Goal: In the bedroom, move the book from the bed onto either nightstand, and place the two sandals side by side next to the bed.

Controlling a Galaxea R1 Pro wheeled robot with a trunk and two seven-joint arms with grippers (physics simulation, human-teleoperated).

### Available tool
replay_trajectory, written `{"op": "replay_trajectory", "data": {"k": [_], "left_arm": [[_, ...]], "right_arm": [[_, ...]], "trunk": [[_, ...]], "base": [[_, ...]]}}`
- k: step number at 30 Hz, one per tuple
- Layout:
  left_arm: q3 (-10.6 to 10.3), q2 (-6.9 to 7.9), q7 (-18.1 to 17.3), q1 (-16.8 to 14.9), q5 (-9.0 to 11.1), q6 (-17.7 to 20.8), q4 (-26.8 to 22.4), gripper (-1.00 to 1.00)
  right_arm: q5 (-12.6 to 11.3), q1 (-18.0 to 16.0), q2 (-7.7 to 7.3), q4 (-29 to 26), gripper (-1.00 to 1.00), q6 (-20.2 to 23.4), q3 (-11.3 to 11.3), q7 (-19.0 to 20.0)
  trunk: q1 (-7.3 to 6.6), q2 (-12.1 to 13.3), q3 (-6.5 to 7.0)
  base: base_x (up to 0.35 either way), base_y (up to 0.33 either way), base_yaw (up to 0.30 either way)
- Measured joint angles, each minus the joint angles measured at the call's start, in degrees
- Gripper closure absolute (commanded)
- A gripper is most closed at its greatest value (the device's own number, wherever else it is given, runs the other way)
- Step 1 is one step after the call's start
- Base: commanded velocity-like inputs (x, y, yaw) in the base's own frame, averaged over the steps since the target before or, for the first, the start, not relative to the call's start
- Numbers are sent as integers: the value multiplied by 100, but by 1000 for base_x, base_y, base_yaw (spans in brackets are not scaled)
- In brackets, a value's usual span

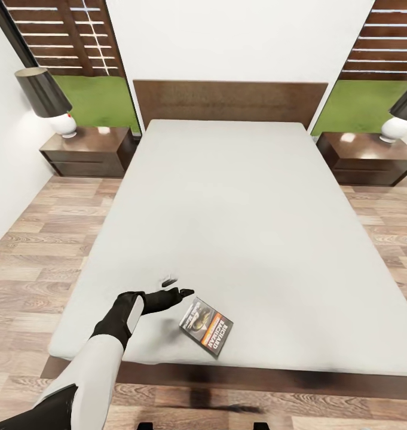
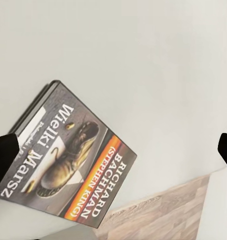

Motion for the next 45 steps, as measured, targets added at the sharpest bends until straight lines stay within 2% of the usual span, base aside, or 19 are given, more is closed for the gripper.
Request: {"op": "replay_trajectory", "data": {"k": [45], "left_arm": [[0,0,0,-1,5,0,1,-100]], "right_arm": [[0,-1,8,-9,-100,3,0,9]], "trunk": [[967,-1768,-791]], "base": [[0,0,-15]]}}
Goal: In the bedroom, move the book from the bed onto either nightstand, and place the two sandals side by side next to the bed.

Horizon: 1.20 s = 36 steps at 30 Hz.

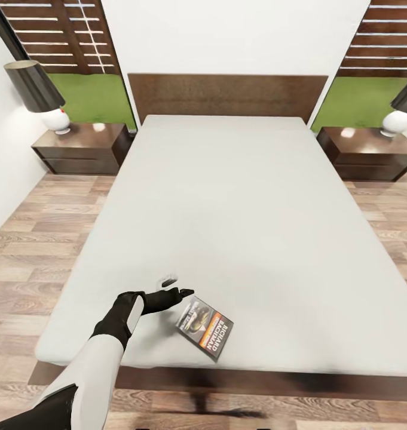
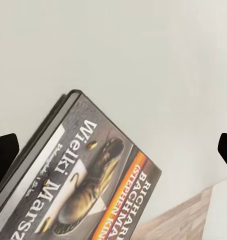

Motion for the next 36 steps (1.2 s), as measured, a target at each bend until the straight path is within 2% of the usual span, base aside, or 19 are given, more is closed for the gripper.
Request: {"op": "replay_trajectory", "data": {"k": [8,19,36], "left_arm": [[6,0,0,0,0,0,0,-100],[6,0,0,0,0,1,-1,-100],[3,0,0,0,-2,0,-1,-100]], "right_arm": [[0,2,0,0,-100,0,2,0],[1,0,1,1,-100,-3,0,0],[1,1,1,1,-100,-5,0,0]], "trunk": [[0,0,0],[0,0,0],[373,-681,-305]], "base": [[0,0,-172],[0,0,-16],[0,0,0]]}}
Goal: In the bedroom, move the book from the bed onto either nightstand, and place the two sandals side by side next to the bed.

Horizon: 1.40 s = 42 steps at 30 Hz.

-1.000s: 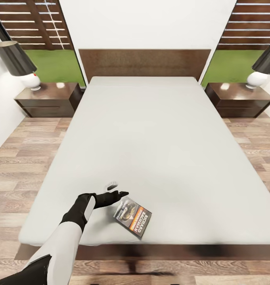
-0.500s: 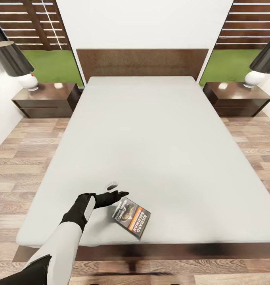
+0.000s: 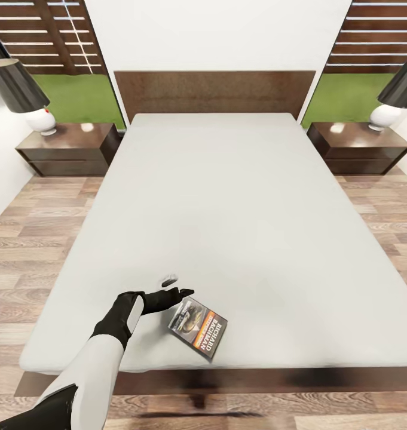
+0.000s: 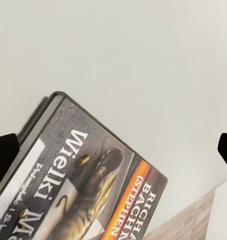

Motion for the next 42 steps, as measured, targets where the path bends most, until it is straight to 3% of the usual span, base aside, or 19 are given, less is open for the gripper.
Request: {"op": "replay_trajectory", "data": {"k": [7,17,28,35,42], "left_arm": [[0,0,0,0,0,0,0,-100],[0,0,0,0,0,0,0,-100],[0,0,0,0,0,0,0,-100],[6,0,0,0,2,0,0,-100],[7,0,-3,-1,8,4,-2,-100]], "right_arm": [[0,-1,0,-1,-100,-1,0,0],[0,0,0,-1,-100,-1,2,0],[0,-1,0,-2,-100,-2,3,0],[1,0,0,-1,-100,-2,8,0],[1,0,0,-4,-100,-3,8,0]], "trunk": [[154,-281,-126],[154,-282,-126],[395,-722,-323],[396,-724,-324],[549,-1003,-449]], "base": [[0,0,0],[0,0,0],[0,0,0],[0,0,0],[0,0,0]]}}
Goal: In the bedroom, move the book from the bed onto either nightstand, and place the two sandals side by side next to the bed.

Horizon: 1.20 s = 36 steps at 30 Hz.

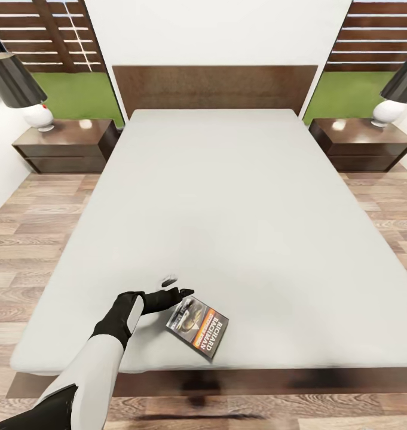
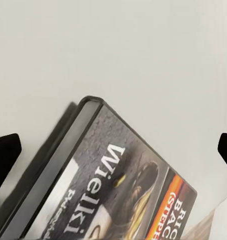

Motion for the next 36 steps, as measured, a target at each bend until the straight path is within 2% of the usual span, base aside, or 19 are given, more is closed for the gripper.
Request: {"op": "replay_trajectory", "data": {"k": [8,12,25,30,36], "left_arm": [[1,0,-1,0,3,0,0,-100],[6,1,-9,-2,22,3,-4,-100],[5,1,-10,-1,34,3,-3,-100],[0,0,3,1,-4,-3,1,-100],[0,0,3,1,-5,-4,2,-100]], "right_arm": [[0,0,0,-1,-100,0,0,0],[0,0,0,1,-100,0,0,0],[0,0,0,0,-100,0,0,0],[0,0,0,0,-100,0,0,0],[0,0,0,-3,-100,0,0,0]], "trunk": [[1,-1,-1],[88,-161,-71],[88,-162,-72],[-21,37,17],[-21,39,17]], "base": [[0,0,0],[0,0,0],[0,0,0],[0,0,0],[0,0,0]]}}
